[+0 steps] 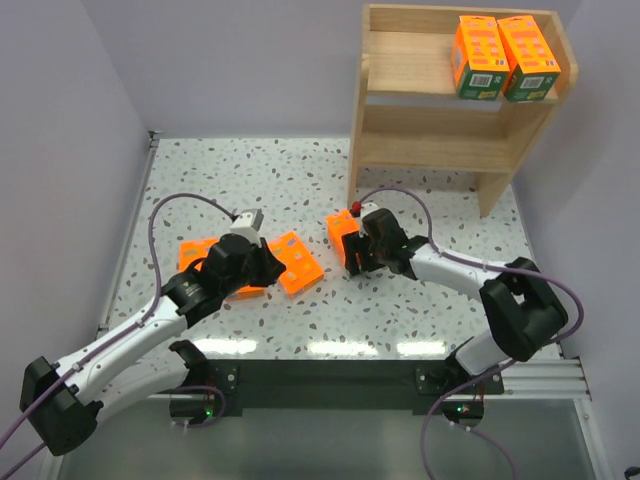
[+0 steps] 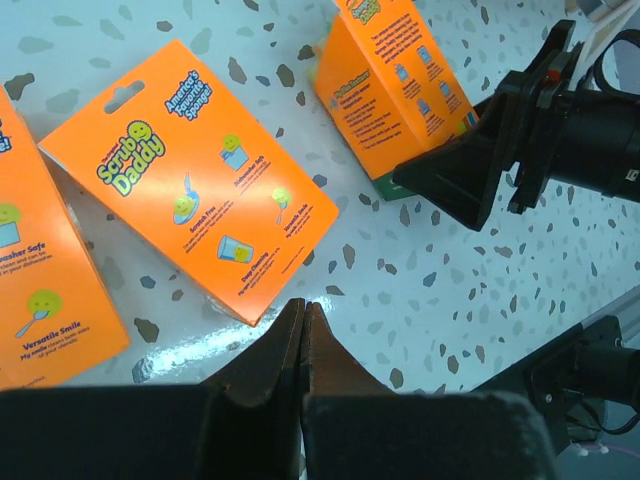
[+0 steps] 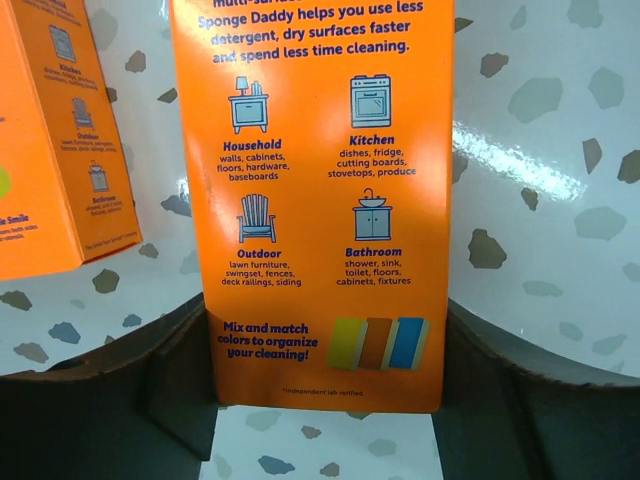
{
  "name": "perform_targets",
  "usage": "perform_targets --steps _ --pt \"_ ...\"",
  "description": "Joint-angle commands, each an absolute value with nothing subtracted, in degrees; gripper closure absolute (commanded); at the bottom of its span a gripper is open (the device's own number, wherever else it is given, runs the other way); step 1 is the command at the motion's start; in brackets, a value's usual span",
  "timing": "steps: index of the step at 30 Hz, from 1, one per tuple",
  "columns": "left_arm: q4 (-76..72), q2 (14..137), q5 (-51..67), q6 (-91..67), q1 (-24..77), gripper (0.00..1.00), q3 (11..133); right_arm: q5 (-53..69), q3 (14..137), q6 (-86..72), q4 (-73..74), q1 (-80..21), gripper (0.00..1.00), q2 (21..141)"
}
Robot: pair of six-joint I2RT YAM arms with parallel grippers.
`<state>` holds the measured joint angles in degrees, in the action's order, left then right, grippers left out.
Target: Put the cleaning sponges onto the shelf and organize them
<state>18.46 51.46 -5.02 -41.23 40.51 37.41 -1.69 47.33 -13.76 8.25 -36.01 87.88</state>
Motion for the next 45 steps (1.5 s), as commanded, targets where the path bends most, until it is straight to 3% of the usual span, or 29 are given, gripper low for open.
perform_targets --steps 1,7,11,16,23,28,35,45 --pt "20.65 47.91 -6.94 -41.92 40.52 1.0 36.56 -3.43 47.55 -15.64 7.99 -36.21 0.4 81.58" --pt "22.85 44.13 -7.29 -42.36 40.43 1.0 36.47 -1.24 50.0 -15.73 20.54 -36.56 0.5 66.74" --pt "24.52 42.54 -7.21 -42.36 40.43 1.0 37.18 2.54 59.38 -14.94 35.37 -36.48 0.52 57.76" --pt "25.75 40.78 -6.33 -42.28 40.43 1.0 38.14 0.45 72.22 -15.21 42.44 -36.48 0.49 49.31" --pt "25.31 41.22 -4.84 -41.75 40.43 1.0 39.28 -15.97 101.89 -11.51 51.32 -36.47 0.5 63.44" --pt "25.66 40.52 -4.48 -42.54 40.52 1.0 41.31 -26.69 115.29 -10.81 49.92 -36.47 0.49 74.94" --pt "28.03 38.41 -4.83 -42.8 40.43 1.0 43.77 -32.85 138.91 -8.53 53.86 -36.56 0.46 91.13" --pt "31.29 34.63 -6.41 -43.86 40.43 1.0 45.17 -33.85 141.68 -8.0 52.82 -32.0 0.41 95.8"
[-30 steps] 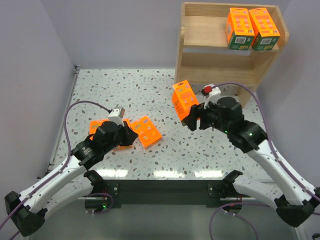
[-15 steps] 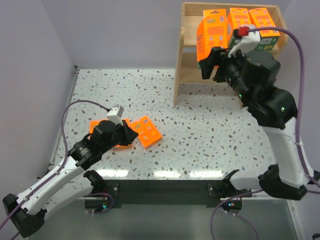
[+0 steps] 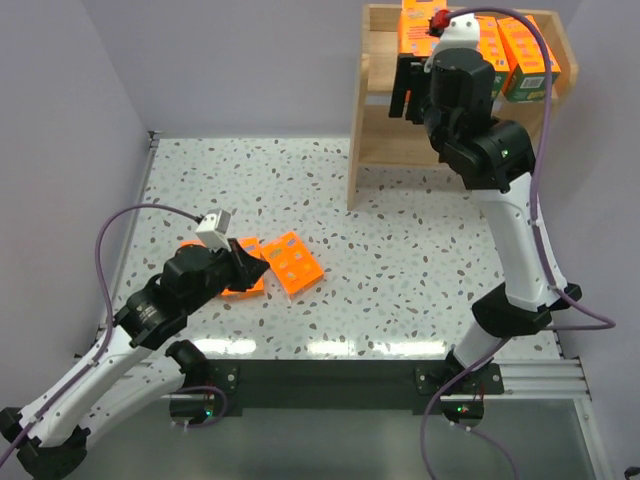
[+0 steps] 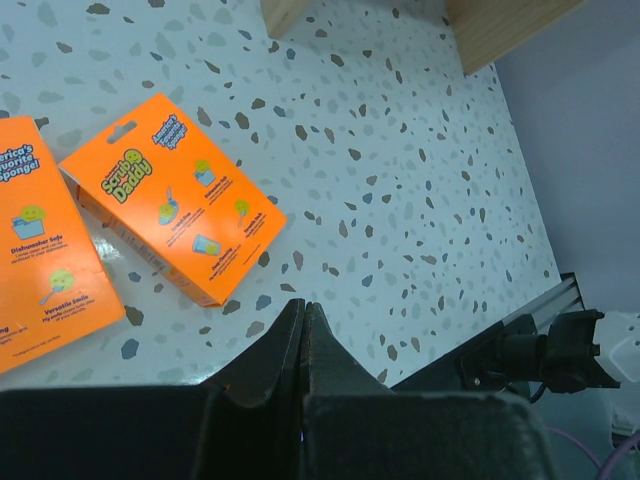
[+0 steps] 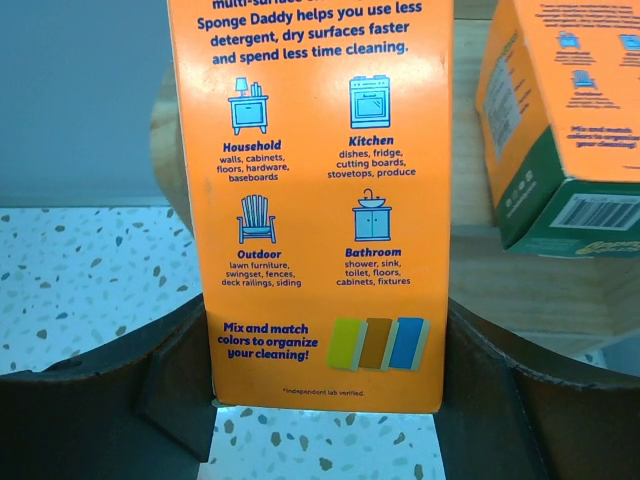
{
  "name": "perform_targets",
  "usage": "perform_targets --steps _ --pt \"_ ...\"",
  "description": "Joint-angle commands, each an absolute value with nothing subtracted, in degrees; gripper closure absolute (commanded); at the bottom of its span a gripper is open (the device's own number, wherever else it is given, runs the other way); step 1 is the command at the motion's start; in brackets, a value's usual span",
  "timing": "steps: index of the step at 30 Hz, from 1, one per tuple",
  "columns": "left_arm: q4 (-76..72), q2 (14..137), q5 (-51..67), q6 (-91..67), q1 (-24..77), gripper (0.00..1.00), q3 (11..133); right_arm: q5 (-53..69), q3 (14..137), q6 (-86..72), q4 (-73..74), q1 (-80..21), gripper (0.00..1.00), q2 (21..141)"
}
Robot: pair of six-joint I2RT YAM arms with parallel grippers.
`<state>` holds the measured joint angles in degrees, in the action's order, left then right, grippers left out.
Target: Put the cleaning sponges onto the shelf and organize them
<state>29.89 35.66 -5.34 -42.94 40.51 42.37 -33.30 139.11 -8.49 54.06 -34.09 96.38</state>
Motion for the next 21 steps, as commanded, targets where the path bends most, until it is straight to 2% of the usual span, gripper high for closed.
perform_targets --steps 1,8,16,21 --pt "31.55 34.45 -6.42 -43.86 40.43 1.0 45.18 -32.79 142.55 -8.35 53.17 -31.21 0.41 96.32" --pt "31.73 33.58 -6.5 -44.74 40.43 1.0 45.17 -25.23 145.11 -9.14 53.09 -25.06 0.36 100.19" --pt "32.34 33.75 -6.77 -44.82 40.43 1.0 45.62 -22.5 147.74 -8.79 51.24 -23.47 0.31 103.97" --pt "32.17 34.63 -6.68 -44.56 40.43 1.0 46.32 -22.94 148.53 -8.96 50.1 -23.2 0.18 105.38"
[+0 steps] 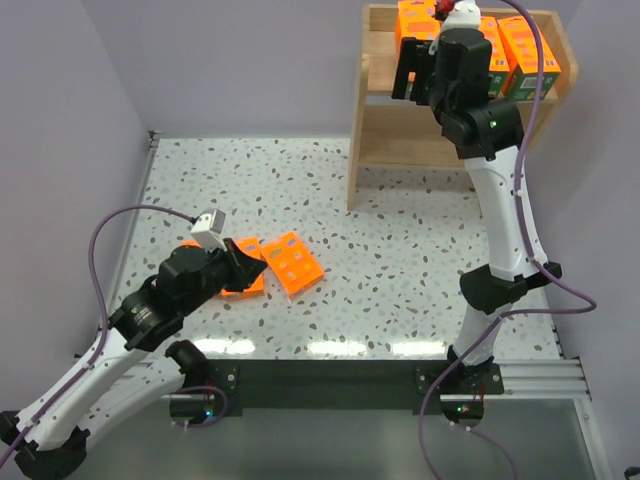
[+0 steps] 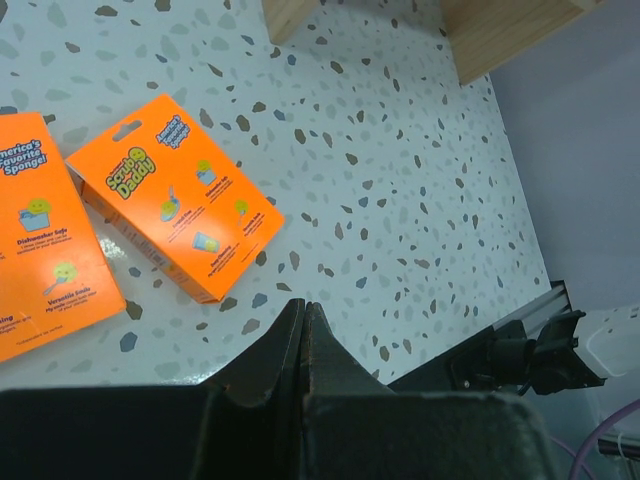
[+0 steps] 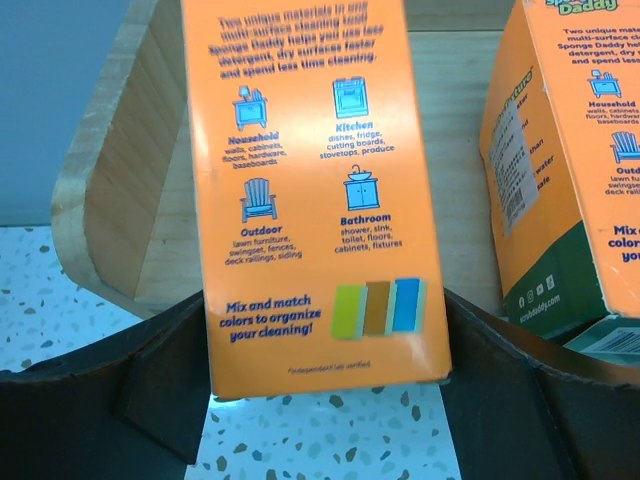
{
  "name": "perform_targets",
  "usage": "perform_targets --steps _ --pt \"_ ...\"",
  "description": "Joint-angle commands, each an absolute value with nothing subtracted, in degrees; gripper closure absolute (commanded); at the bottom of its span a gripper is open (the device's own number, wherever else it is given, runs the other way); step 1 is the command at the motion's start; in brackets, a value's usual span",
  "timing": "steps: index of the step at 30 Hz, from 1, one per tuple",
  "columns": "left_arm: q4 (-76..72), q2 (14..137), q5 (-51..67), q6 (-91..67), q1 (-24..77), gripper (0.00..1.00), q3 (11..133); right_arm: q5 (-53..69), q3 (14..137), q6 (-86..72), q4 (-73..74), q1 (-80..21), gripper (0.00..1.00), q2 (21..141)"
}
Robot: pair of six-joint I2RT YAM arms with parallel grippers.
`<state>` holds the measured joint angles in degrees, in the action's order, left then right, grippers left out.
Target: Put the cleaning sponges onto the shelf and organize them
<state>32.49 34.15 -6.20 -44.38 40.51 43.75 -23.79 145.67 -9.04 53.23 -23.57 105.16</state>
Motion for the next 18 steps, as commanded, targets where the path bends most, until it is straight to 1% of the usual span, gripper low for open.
perform_targets --steps 1,2,6,14,18 --pt "32.17 34.98 -6.68 -44.47 40.43 1.0 46.41 -23.03 148.88 -8.88 49.58 -23.29 0.17 105.64" --pt "32.08 35.07 -6.68 -44.39 40.43 1.0 46.49 -23.55 149.15 -8.96 49.31 -23.2 0.13 105.99" --pt "31.99 35.51 -6.68 -44.21 40.43 1.0 46.76 -24.08 150.73 -8.7 48.78 -23.12 0.02 107.05" --pt "32.43 36.12 -6.68 -43.51 40.43 1.0 48.51 -22.94 150.73 -9.23 43.86 -23.2 0.01 103.54" --pt "32.34 37.09 -6.42 -43.07 40.52 1.0 50.62 -22.68 148.81 -9.32 41.58 -23.12 0.01 98.27"
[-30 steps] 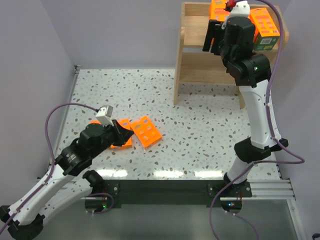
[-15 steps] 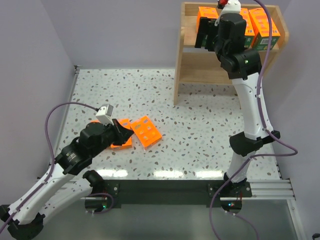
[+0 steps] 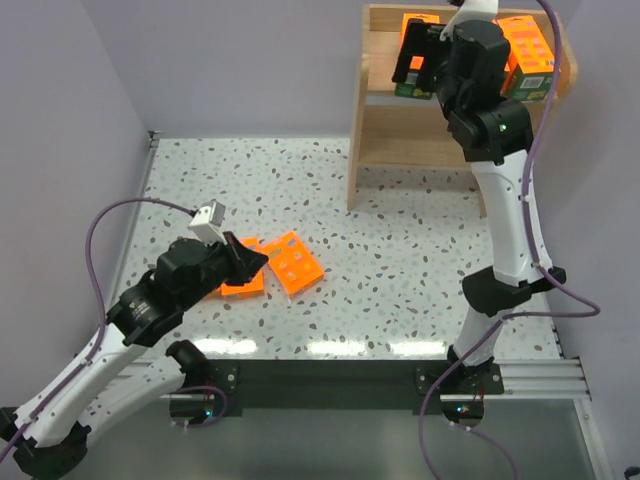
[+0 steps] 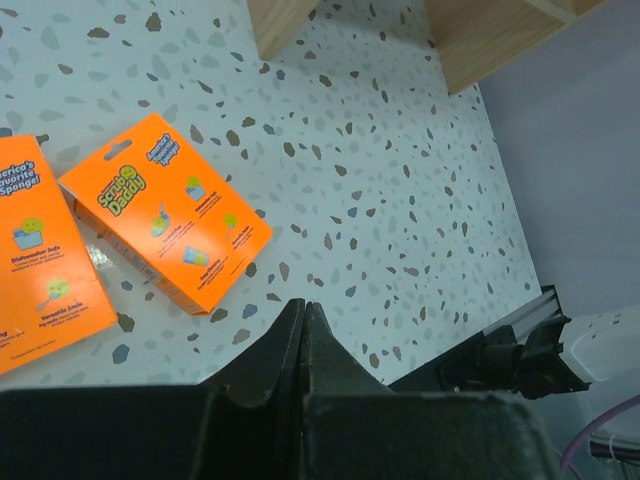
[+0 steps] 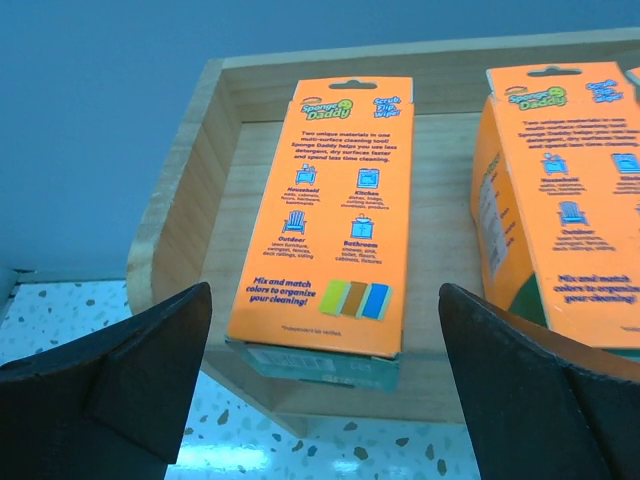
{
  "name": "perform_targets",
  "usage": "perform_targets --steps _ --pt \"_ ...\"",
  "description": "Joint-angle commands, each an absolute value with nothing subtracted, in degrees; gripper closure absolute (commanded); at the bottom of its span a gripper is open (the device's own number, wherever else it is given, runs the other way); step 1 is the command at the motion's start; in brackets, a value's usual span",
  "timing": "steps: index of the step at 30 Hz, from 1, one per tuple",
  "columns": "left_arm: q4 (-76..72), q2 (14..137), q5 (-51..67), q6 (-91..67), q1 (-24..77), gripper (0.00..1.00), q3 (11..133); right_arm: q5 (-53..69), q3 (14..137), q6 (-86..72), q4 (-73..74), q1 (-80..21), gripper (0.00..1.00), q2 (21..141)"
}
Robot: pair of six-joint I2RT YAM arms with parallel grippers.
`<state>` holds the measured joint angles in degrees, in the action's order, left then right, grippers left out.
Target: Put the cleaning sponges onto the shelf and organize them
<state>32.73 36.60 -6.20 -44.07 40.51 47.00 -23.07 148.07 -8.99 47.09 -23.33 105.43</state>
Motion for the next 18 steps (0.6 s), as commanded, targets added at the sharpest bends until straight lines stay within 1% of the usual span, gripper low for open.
perform_targets --steps 1,3,5,6,7,9,10,14,18 --pt "32.08 37.44 -6.24 -42.72 40.43 1.0 50.97 -22.94 147.06 -9.32 41.57 -23.12 0.01 95.48" --pt "31.47 38.23 -5.63 -42.54 40.52 1.0 52.11 -24.07 143.29 -9.93 42.88 -23.12 0.03 92.56" --pt "30.68 38.84 -4.93 -42.28 40.43 1.0 52.73 -26.79 139.85 -10.81 44.03 -23.12 0.14 87.91" --pt "29.98 39.63 -4.31 -42.1 40.52 1.0 53.17 -28.11 135.83 -11.33 45.25 -23.12 0.34 86.24" --pt "29.8 39.9 -4.13 -42.1 40.43 1.0 53.43 -29.17 133.53 -12.47 45.61 -23.12 0.48 84.74" --pt "28.49 40.86 -3.26 -41.92 40.43 1.0 53.44 -32.07 127.83 -13.88 47.27 -23.12 0.8 80.52" --pt "27.95 41.22 -2.99 -41.84 40.52 1.0 53.35 -32.69 126.31 -14.84 47.81 -23.03 1.0 79.38" --pt "26.02 43.06 -1.15 -41.57 40.43 1.0 52.74 -32.0 120.77 -13.89 47.29 -22.15 1.0 77.26" --pt "25.4 43.33 -0.7 -41.57 40.52 1.0 52.47 -27.18 121.9 -13.1 46.5 -18.73 1.0 79.88"
